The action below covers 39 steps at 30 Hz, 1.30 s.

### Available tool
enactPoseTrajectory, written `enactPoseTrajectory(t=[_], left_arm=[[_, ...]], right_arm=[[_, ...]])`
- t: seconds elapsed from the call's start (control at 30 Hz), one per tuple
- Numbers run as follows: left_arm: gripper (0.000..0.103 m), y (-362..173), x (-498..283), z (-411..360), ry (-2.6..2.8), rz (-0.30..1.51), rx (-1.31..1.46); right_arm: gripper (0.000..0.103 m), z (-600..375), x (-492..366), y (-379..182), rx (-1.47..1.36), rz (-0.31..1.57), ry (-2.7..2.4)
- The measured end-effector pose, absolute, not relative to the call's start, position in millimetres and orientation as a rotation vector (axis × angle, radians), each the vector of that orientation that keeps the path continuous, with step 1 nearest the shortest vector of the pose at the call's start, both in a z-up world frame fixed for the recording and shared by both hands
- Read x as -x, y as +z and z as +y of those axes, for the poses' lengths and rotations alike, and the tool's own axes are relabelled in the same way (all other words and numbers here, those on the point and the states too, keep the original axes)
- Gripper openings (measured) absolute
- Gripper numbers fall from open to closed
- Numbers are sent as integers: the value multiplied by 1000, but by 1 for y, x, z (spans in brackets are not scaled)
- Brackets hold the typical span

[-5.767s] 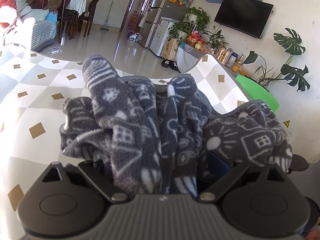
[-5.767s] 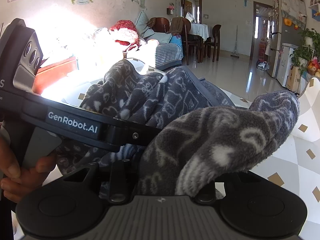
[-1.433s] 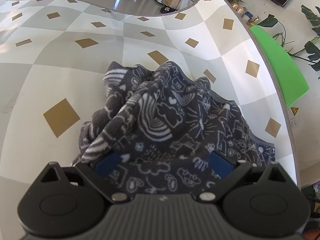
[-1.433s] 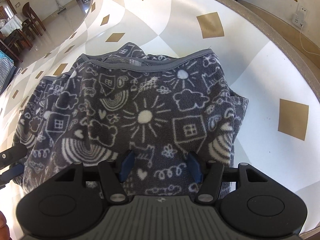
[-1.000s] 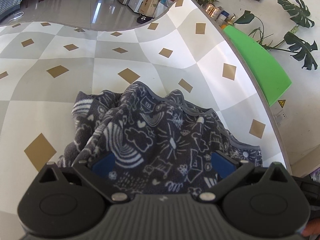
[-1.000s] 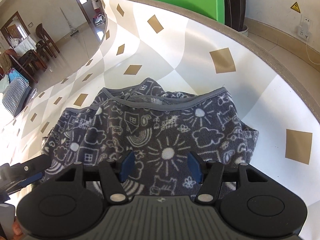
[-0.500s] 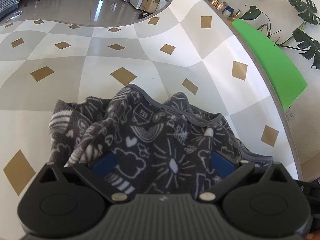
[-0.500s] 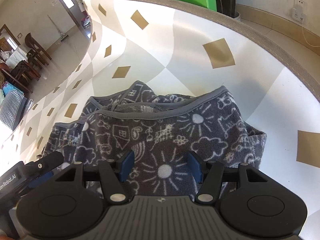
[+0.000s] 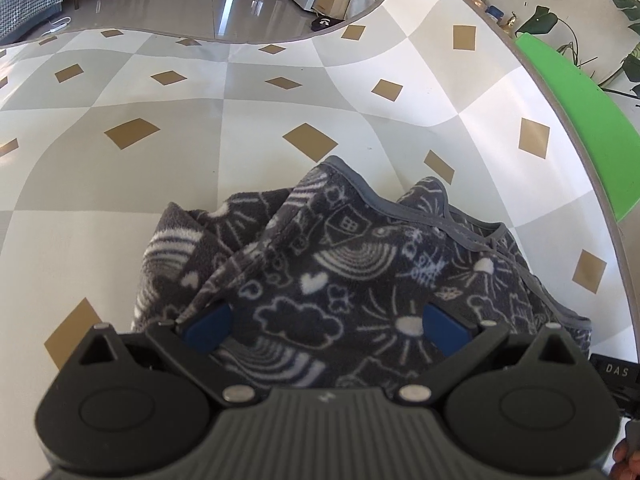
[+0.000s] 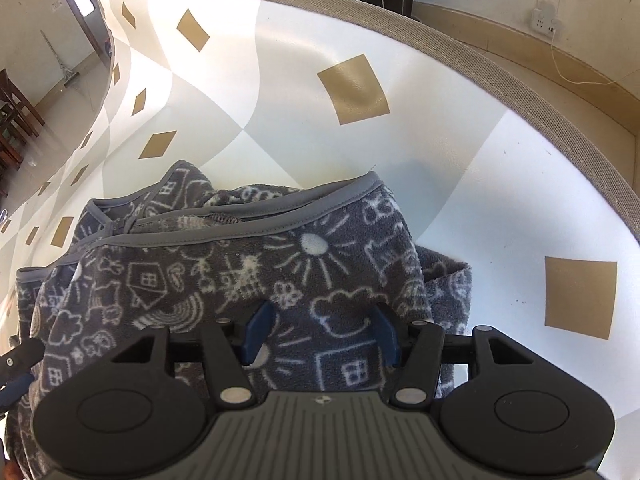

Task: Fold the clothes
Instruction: 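Press the folded jacket flat onto the floor with both grippers, then open both grippers and release the folded jacket, pulling back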

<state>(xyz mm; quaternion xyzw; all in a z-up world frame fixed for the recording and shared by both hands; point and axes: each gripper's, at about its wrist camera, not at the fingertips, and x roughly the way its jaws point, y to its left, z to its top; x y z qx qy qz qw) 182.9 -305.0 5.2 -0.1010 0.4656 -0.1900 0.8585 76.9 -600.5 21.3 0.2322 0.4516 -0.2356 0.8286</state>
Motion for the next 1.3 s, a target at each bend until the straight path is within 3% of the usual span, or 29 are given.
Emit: enactPoseTrajectory(t=[0.73,1.3], left_arm=[[103,43,-98,-285,-412,978,-23],[103,46,-50,-211,-289,1023,-21]], right_arm=[[57,-538,-76,50,-454,981,-304],[57,-443,-66,68,-315,1014,-100]])
